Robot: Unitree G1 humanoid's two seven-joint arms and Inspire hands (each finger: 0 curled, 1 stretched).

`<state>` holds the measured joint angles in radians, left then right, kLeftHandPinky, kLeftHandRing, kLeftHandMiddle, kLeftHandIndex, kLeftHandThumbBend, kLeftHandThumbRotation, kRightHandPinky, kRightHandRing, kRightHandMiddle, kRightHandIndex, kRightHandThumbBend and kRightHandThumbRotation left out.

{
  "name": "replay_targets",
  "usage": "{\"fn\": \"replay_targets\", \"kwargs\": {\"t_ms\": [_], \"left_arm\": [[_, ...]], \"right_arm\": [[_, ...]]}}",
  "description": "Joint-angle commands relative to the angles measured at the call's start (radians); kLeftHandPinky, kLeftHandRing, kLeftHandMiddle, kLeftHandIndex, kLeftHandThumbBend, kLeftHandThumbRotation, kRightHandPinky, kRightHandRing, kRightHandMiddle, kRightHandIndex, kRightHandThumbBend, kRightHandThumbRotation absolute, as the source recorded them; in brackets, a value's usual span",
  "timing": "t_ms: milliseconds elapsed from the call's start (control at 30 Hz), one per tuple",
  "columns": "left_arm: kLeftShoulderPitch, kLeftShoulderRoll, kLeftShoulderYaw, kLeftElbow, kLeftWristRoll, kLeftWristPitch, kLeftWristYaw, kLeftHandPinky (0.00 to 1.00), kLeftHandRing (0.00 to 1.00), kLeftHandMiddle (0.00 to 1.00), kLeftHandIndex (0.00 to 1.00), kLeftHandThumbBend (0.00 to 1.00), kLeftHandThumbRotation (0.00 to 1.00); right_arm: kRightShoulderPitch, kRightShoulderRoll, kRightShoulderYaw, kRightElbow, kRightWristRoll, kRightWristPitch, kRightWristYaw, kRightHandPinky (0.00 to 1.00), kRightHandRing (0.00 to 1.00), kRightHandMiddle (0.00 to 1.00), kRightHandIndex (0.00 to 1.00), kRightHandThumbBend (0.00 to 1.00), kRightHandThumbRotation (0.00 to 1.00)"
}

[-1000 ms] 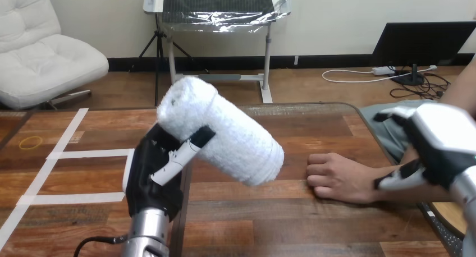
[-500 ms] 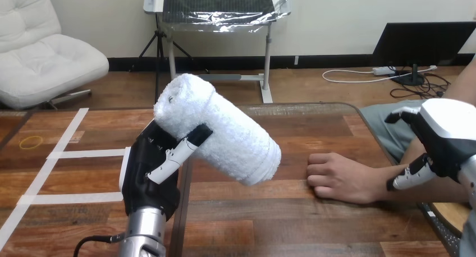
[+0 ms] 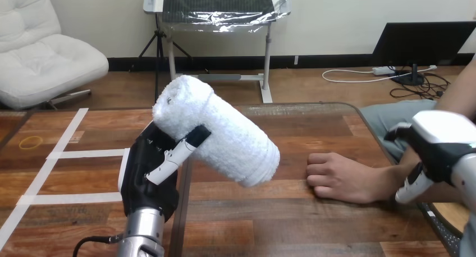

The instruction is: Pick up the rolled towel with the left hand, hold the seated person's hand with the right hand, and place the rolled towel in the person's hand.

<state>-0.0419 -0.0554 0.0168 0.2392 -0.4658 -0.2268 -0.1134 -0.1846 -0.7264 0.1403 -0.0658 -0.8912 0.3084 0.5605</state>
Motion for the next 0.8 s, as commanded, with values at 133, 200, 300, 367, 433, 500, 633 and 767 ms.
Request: {"fn": "replay_targets", "kwargs": {"t_ms": [133, 200, 300, 367, 433, 500, 633, 767], "left_arm": [[-0.055, -0.040, 0.010, -0.062, 0.011, -0.012, -0.017, 0.39, 0.41, 0.46, 0.49, 0.73, 0.00], [-0.054, -0.038, 0.009, -0.063, 0.016, -0.012, -0.015, 0.39, 0.41, 0.46, 0.49, 0.73, 0.00], [-0.053, -0.037, 0.011, -0.065, 0.013, -0.010, -0.019, 0.39, 0.41, 0.46, 0.49, 0.73, 0.00], [-0.052, -0.036, 0.012, -0.066, 0.011, -0.009, -0.021, 0.39, 0.41, 0.46, 0.49, 0.72, 0.00], [-0.051, -0.036, 0.013, -0.067, 0.010, -0.008, -0.022, 0.39, 0.41, 0.46, 0.49, 0.72, 0.00], [-0.050, -0.035, 0.015, -0.069, 0.006, -0.005, -0.023, 0.39, 0.41, 0.46, 0.49, 0.72, 0.00], [-0.048, -0.033, 0.018, -0.070, 0.001, -0.003, -0.029, 0.39, 0.41, 0.46, 0.49, 0.72, 0.00], [-0.045, -0.030, 0.019, -0.075, 0.001, 0.002, -0.029, 0.39, 0.41, 0.46, 0.49, 0.73, 0.00]], "right_arm": [[-0.118, -0.045, 0.041, 0.043, -0.041, -0.005, 0.059, 0.84, 0.91, 0.90, 0.86, 0.82, 0.00], [-0.127, -0.047, 0.050, 0.057, -0.044, -0.008, 0.070, 0.85, 0.91, 0.90, 0.87, 0.82, 0.00], [-0.135, -0.048, 0.058, 0.075, -0.040, -0.018, 0.070, 0.85, 0.91, 0.90, 0.87, 0.82, 0.00], [-0.142, -0.050, 0.066, 0.091, -0.040, -0.024, 0.073, 0.86, 0.91, 0.90, 0.87, 0.82, 0.00], [-0.149, -0.052, 0.073, 0.103, -0.042, -0.026, 0.080, 0.86, 0.91, 0.90, 0.87, 0.82, 0.00], [-0.160, -0.055, 0.084, 0.120, -0.047, -0.031, 0.091, 0.87, 0.91, 0.91, 0.87, 0.81, 0.00], [-0.178, -0.059, 0.103, 0.148, -0.061, -0.039, 0.107, 0.88, 0.92, 0.91, 0.87, 0.81, 0.00], [-0.197, -0.058, 0.121, 0.186, -0.075, -0.046, 0.110, 0.88, 0.92, 0.91, 0.87, 0.80, 0.00]]}}
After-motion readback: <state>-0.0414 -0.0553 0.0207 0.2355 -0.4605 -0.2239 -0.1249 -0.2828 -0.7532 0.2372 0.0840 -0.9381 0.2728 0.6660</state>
